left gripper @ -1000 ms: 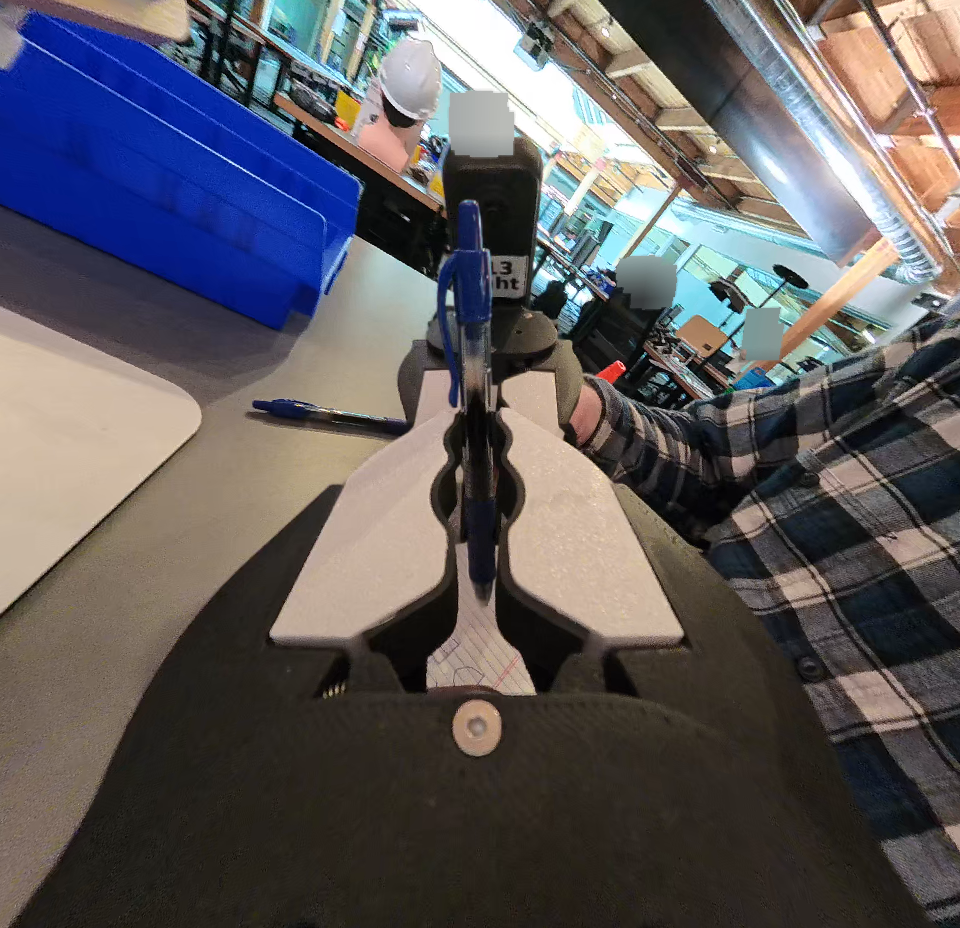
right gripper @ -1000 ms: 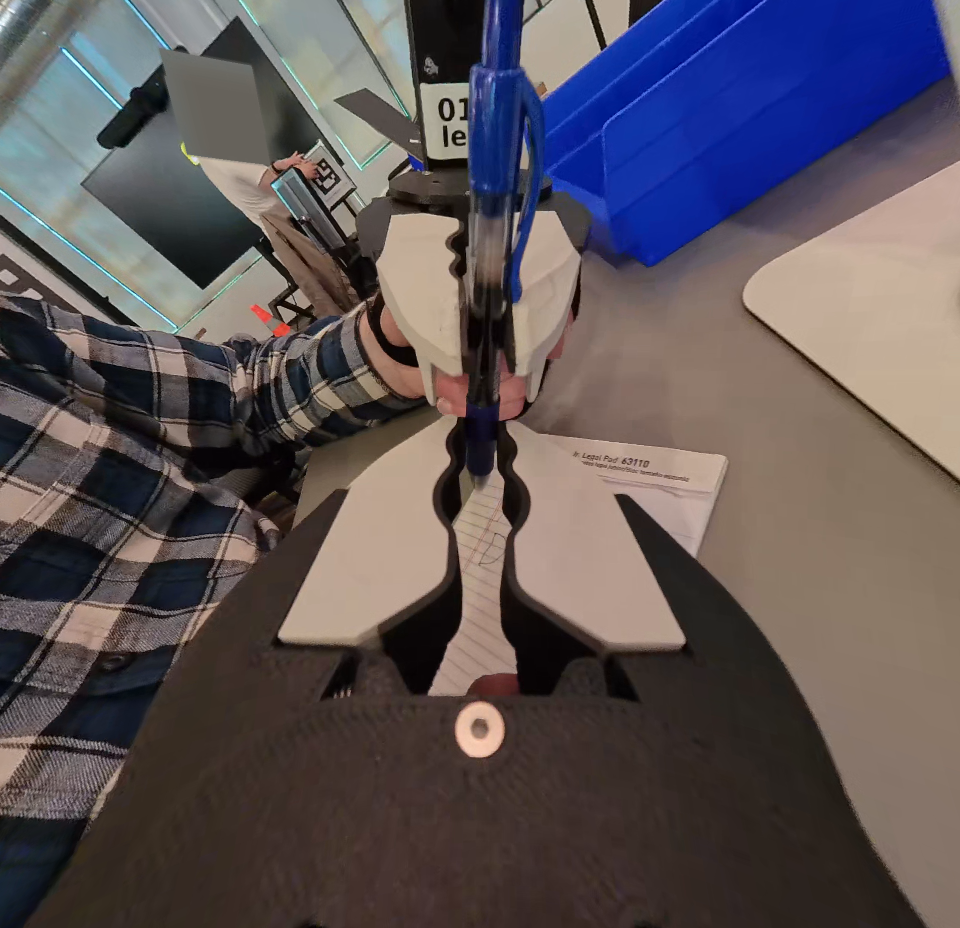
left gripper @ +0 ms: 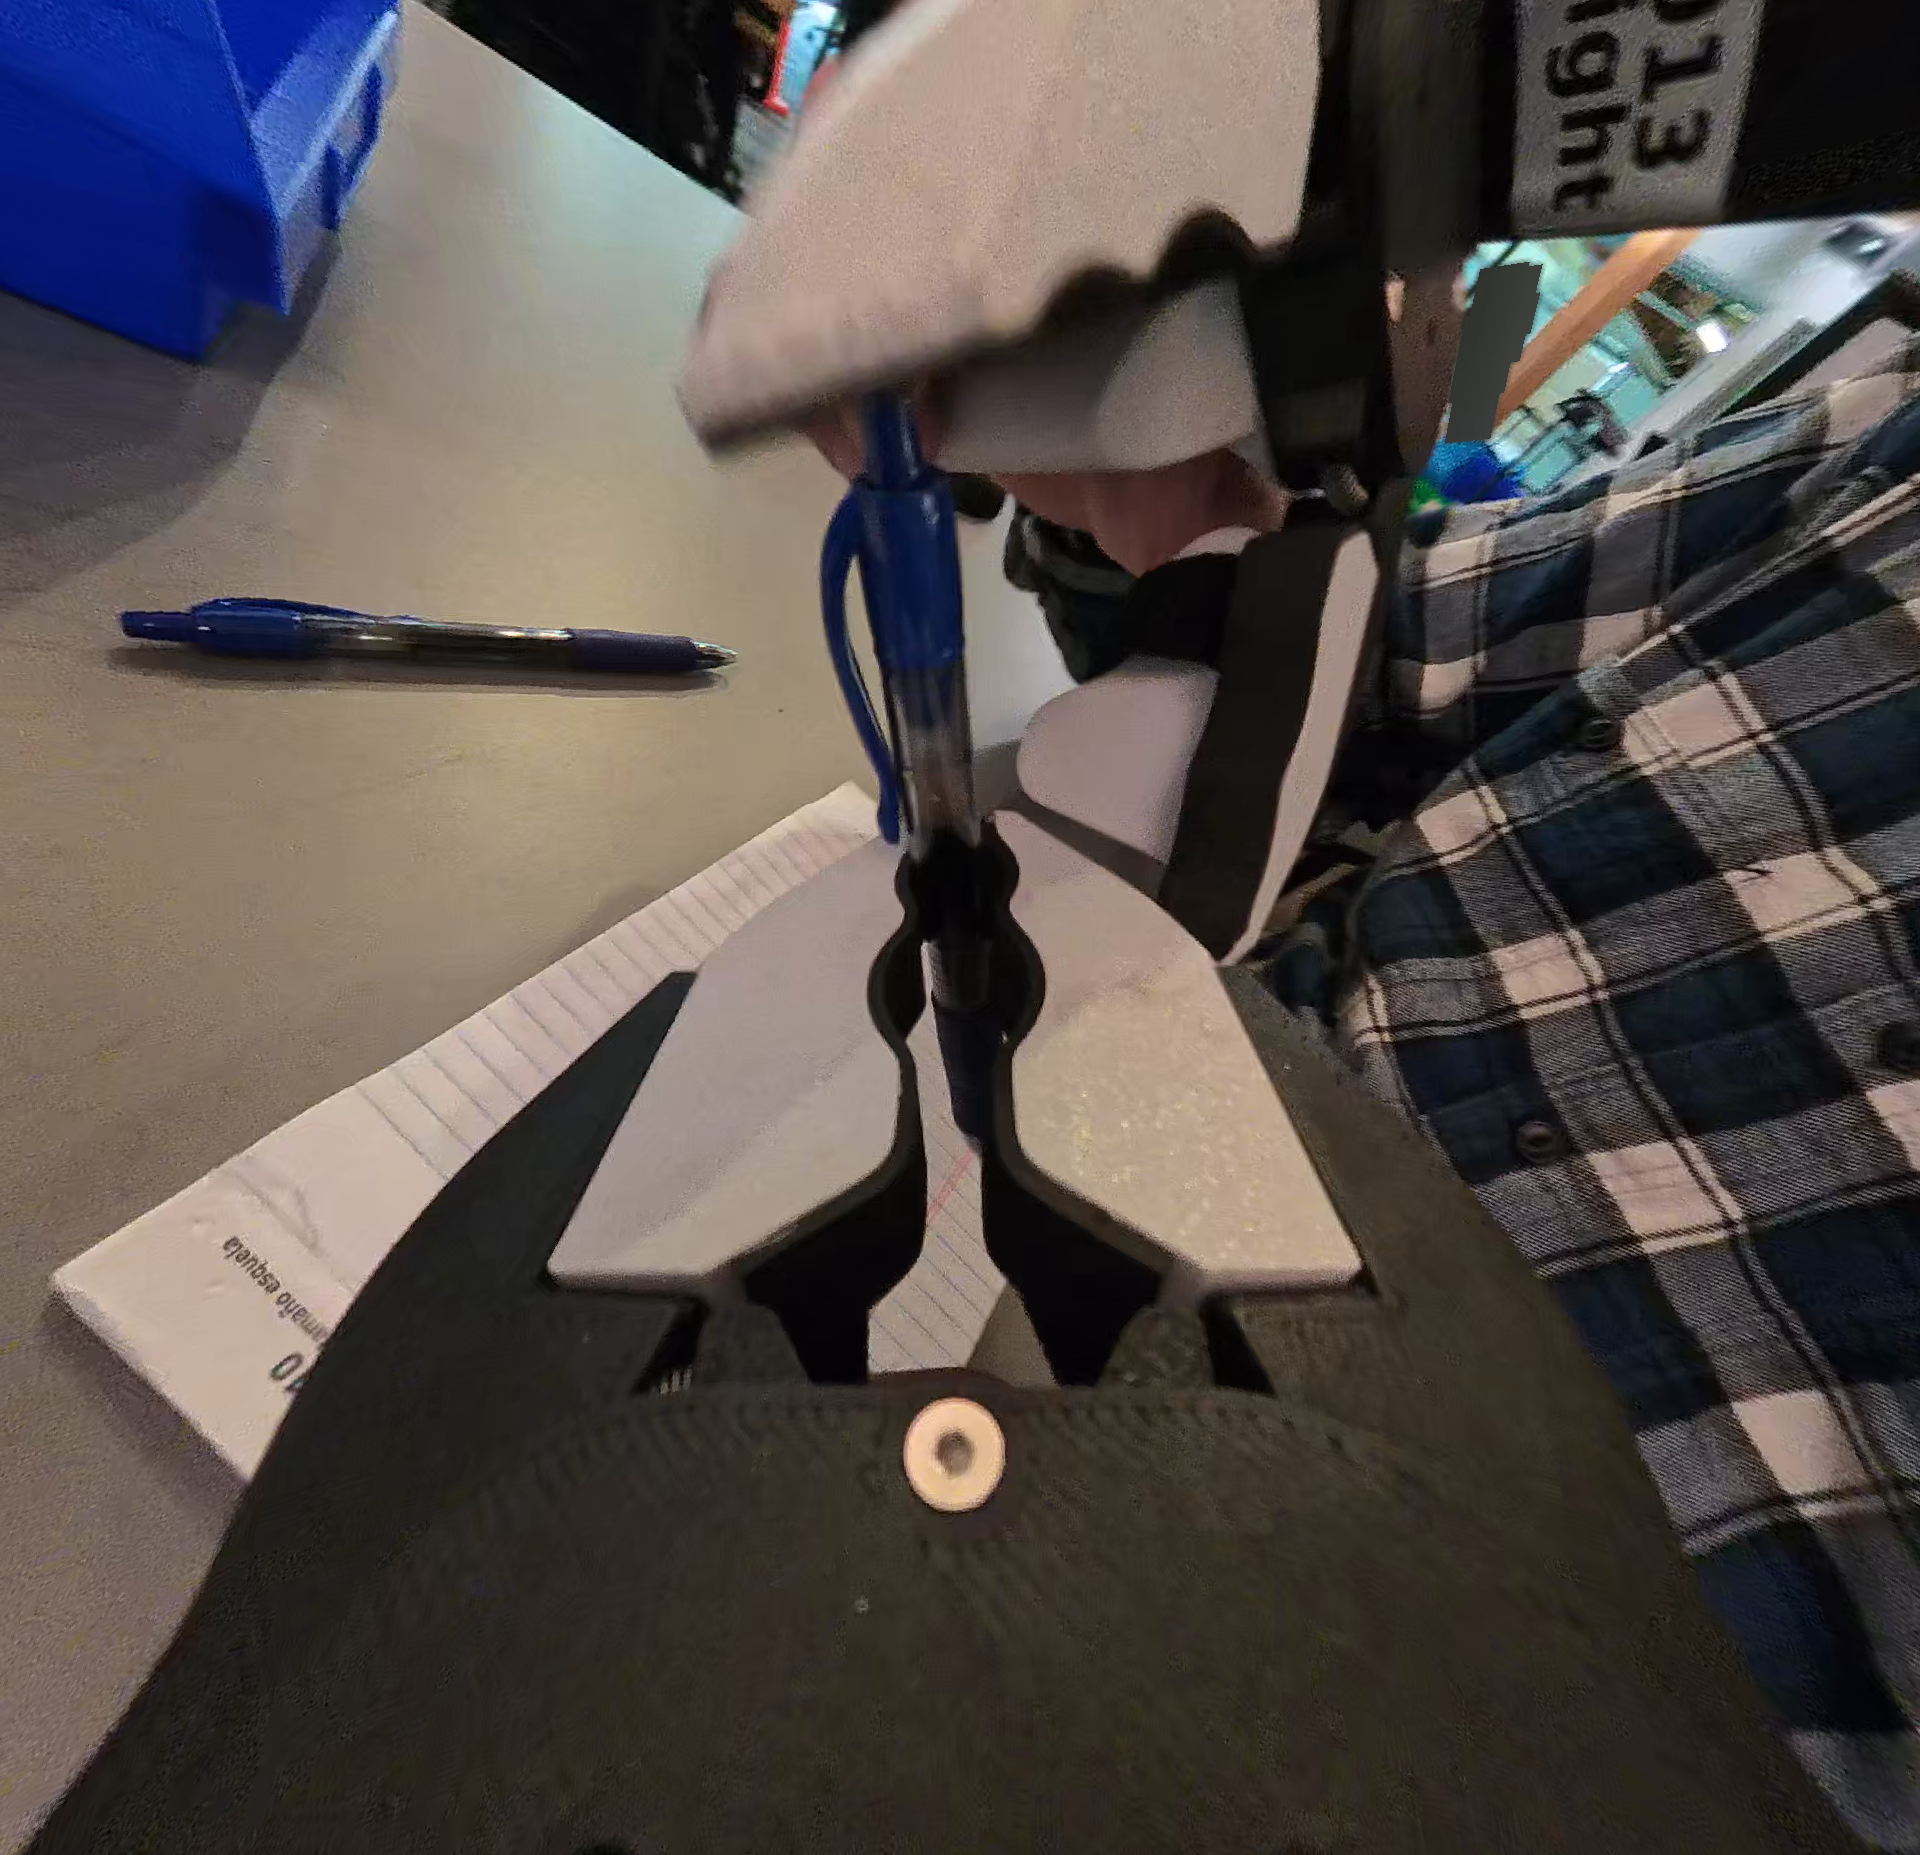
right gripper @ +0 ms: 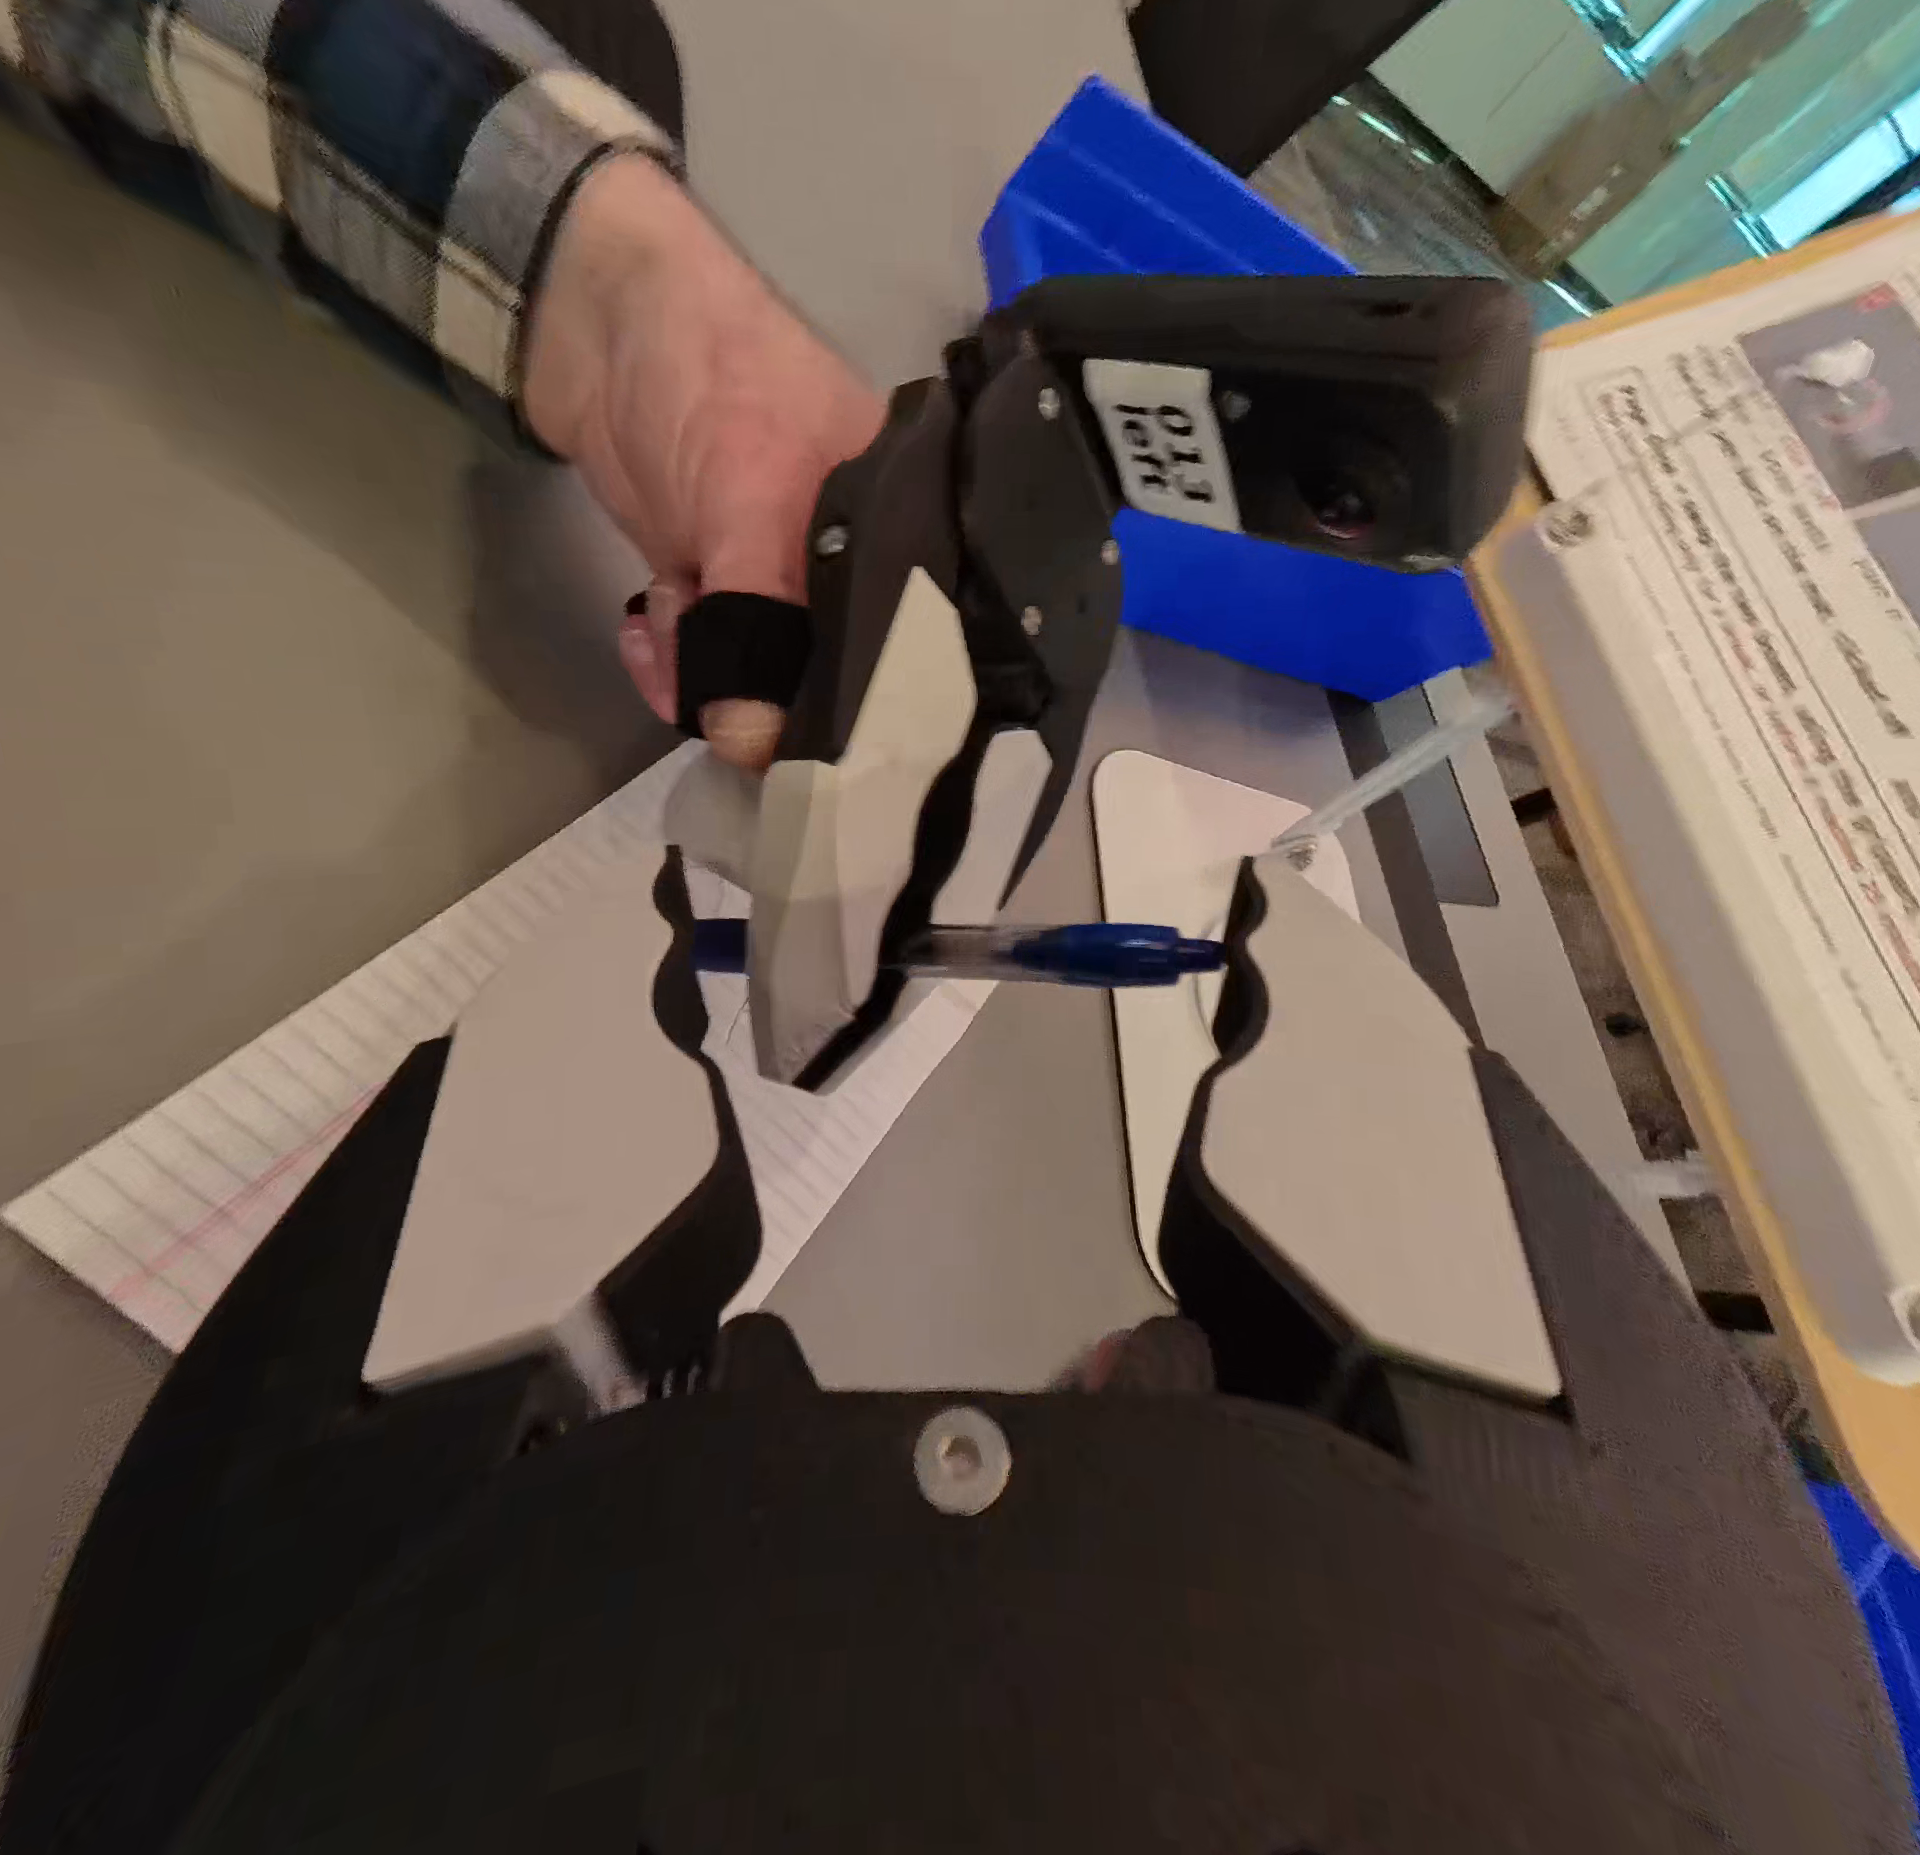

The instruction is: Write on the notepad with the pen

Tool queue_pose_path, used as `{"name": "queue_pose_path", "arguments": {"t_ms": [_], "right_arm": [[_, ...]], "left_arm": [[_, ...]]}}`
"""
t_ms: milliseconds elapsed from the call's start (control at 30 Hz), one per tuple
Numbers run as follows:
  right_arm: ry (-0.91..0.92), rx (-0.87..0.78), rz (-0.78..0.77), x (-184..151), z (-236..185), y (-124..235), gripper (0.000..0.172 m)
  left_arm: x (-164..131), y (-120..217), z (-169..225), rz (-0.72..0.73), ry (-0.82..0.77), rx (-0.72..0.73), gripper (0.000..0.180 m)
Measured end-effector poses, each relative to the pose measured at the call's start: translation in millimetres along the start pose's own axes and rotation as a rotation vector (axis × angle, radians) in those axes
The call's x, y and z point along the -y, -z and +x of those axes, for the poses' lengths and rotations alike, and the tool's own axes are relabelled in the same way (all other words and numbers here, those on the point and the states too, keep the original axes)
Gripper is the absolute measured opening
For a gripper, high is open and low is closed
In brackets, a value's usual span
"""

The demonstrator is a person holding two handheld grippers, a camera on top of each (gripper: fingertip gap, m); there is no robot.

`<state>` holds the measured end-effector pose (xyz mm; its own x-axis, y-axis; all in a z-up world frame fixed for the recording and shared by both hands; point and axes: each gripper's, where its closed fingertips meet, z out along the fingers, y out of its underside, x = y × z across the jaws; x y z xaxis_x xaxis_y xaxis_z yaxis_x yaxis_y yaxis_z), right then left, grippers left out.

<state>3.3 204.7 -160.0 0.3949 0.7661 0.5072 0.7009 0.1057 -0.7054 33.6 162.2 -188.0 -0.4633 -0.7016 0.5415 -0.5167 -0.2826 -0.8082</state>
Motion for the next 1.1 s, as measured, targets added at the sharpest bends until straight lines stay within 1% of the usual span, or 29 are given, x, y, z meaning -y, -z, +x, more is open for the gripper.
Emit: {"name": "queue_pose_path", "arguments": {"t_ms": [33,67,100,167,233,267,300,367,400,433,467,633,667,700,833,1033,1100], "right_arm": [[0.032,0.021,-0.024,-2,-5,-1,0.089],[0.055,0.032,-0.053,-4,-8,0,0.084],[0.064,0.053,-0.047,-2,-11,2,0.081],[0.024,0.04,-0.028,4,-5,8,0.08],[-0.088,0.013,0.008,6,8,15,0.086],[-0.15,0.043,0.01,2,10,19,0.088],[-0.218,0.077,0.01,-3,10,21,0.079],[-0.355,0.205,0.033,-8,-2,20,0.073],[-0.414,0.265,0.028,-12,-9,17,0.074],[-0.456,0.32,0.023,-14,-16,14,0.075],[-0.489,0.371,0.019,-16,-24,10,0.069],[-0.627,0.55,0.035,-16,-52,-7,0.057],[-0.662,0.581,0.055,-15,-55,-9,0.053],[-0.687,0.612,0.073,-14,-57,-11,0.045],[-0.721,0.733,0.151,-3,-69,-10,0.025],[-0.664,0.82,0.086,-5,-92,-13,0.011],[-0.652,0.834,0.07,-6,-96,-13,0.013]], "left_arm": [[-1,-3,-1,-0.011,-0.01,0.022,0.007],[-6,-8,1,-0.045,-0.025,0.035,0.007],[-7,-13,3,-0.052,-0.038,0.047,0.007],[2,-16,9,0.003,-0.036,0.032,0.007],[11,-5,2,0.047,-0.041,0.064,0.007],[17,3,-2,0.081,-0.023,0.07,0.007],[19,10,-5,0.091,-0.02,0.081,0.007],[22,19,-8,0.098,-0.053,0.125,0.007],[24,21,-5,0.099,-0.064,0.124,0.007],[25,21,-3,0.088,-0.084,0.128,0.007],[24,20,-2,0.074,-0.103,0.138,0.007],[17,13,6,0.03,-0.116,0.097,0.007],[17,13,8,0.029,-0.117,0.085,0.007],[17,12,11,0.025,-0.118,0.067,0.007],[12,9,22,-0.011,-0.115,-0.004,0.006],[-2,2,31,-0.095,-0.088,-0.076,0.006],[-7,0,32,-0.125,-0.092,-0.076,0.006]]}}
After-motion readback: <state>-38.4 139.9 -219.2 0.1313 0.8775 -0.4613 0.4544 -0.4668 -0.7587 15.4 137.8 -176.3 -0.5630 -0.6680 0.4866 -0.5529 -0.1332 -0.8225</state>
